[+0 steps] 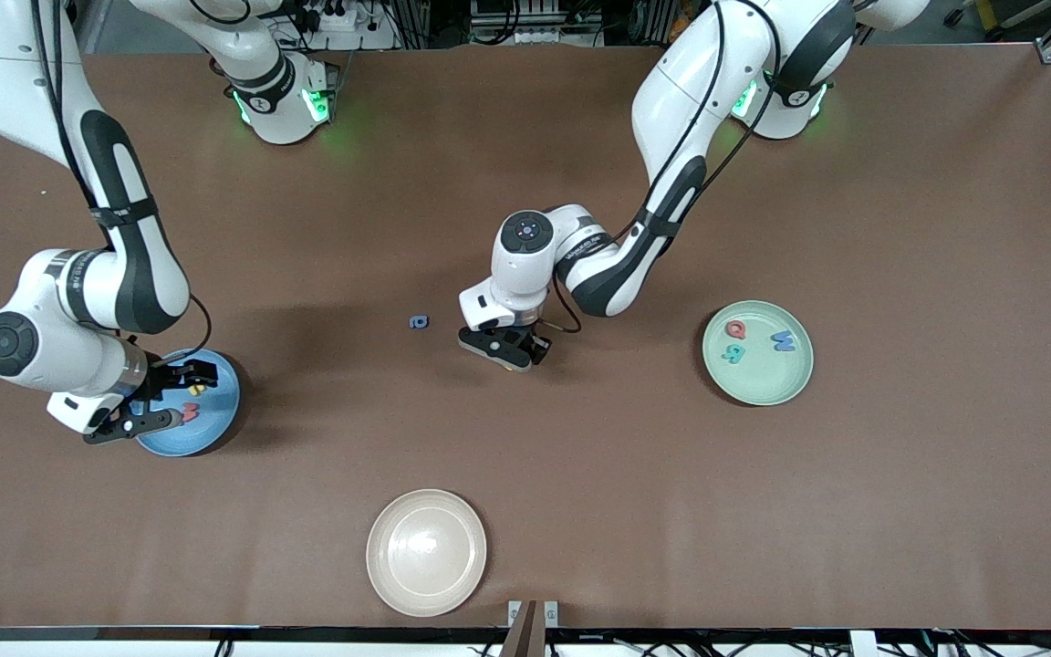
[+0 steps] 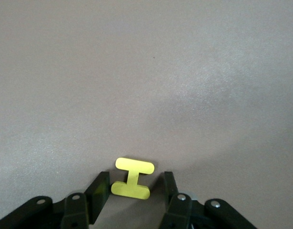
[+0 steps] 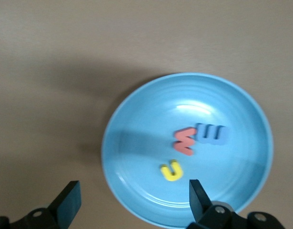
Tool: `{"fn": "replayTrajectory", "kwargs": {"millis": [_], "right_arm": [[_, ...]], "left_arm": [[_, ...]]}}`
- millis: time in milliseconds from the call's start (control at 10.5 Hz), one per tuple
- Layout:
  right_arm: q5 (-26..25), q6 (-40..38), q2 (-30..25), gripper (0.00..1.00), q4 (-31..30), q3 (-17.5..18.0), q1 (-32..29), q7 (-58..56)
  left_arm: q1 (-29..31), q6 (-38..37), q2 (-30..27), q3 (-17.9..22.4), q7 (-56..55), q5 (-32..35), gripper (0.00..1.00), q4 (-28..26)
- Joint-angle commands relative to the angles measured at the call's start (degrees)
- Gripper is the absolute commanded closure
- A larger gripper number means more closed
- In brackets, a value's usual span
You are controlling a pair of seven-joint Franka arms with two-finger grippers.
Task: Sort upper and lower case letters into plates
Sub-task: 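Carry H to the green plate while the right gripper grasps blue b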
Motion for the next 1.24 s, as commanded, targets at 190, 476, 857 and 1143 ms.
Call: {"fn": "replayTrajectory", "kwargs": {"millis": [190,476,857,1143], "right_arm": [[3.4,0.6,-3.0,0.00,-3.6,0.1,9.5,14.4],[8.6,1.3,-3.6,0.00,-3.6,0.3,15.5,20.7],[11.6,11.3,-4.2,0.00,-9.9,0.2,23.2,28.0],[11.5,14.3,-4.0,0.00,-13.3,0.1,28.7,36.8]], "left_arm": [[-0.1,0.3,1.0,0.5,-1.0,1.8,0.87,1.0],[0.2,0.2,0.3,0.5,-1.2,1.6,0.90,1.0],[6.2,-11.1,-4.7,-2.4,5.2,0.6,0.96,1.0],[15.2,-29.3,-11.0,-6.0,21.2,-0.8,0.92,-1.0]]}}
